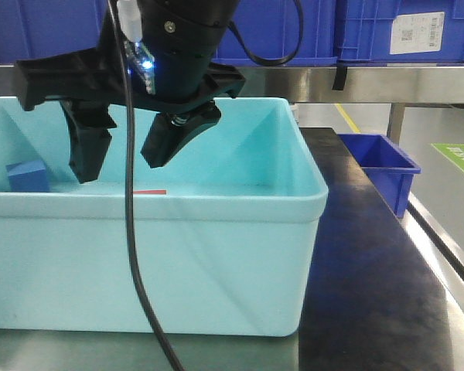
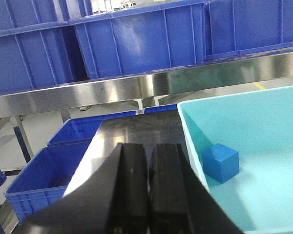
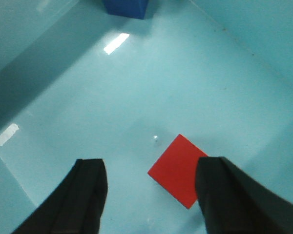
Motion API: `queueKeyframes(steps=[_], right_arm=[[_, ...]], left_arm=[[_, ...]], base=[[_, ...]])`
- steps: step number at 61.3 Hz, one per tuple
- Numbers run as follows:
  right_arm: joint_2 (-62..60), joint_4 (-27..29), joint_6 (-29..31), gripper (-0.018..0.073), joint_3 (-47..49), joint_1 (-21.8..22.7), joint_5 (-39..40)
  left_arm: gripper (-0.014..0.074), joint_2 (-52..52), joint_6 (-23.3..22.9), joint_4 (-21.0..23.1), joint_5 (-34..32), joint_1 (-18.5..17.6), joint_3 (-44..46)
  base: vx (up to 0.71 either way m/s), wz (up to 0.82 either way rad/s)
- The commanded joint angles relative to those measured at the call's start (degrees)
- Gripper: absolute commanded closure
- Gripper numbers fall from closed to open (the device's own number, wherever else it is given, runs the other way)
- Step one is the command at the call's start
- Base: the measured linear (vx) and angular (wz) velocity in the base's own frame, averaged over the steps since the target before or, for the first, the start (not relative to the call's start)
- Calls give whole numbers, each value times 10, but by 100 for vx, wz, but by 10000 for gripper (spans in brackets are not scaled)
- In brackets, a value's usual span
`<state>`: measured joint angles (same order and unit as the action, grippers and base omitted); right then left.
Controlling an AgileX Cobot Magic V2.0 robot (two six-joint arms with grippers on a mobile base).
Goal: Pick red cube and place on left shelf
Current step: 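Lower the open right gripper into the teal tub over the red cube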
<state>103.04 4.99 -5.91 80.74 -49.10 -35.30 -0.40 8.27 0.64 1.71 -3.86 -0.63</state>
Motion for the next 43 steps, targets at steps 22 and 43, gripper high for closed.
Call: queueKeyframes(steps=[22, 43], right_arm=[[-3, -6, 0, 51, 22, -2, 6], [20, -6, -15, 51, 22, -2, 8]], left_arm=[[491, 5, 0, 3, -52, 0, -13], [491, 5, 0, 3, -52, 0, -13]], base=[[0, 0], [0, 0]])
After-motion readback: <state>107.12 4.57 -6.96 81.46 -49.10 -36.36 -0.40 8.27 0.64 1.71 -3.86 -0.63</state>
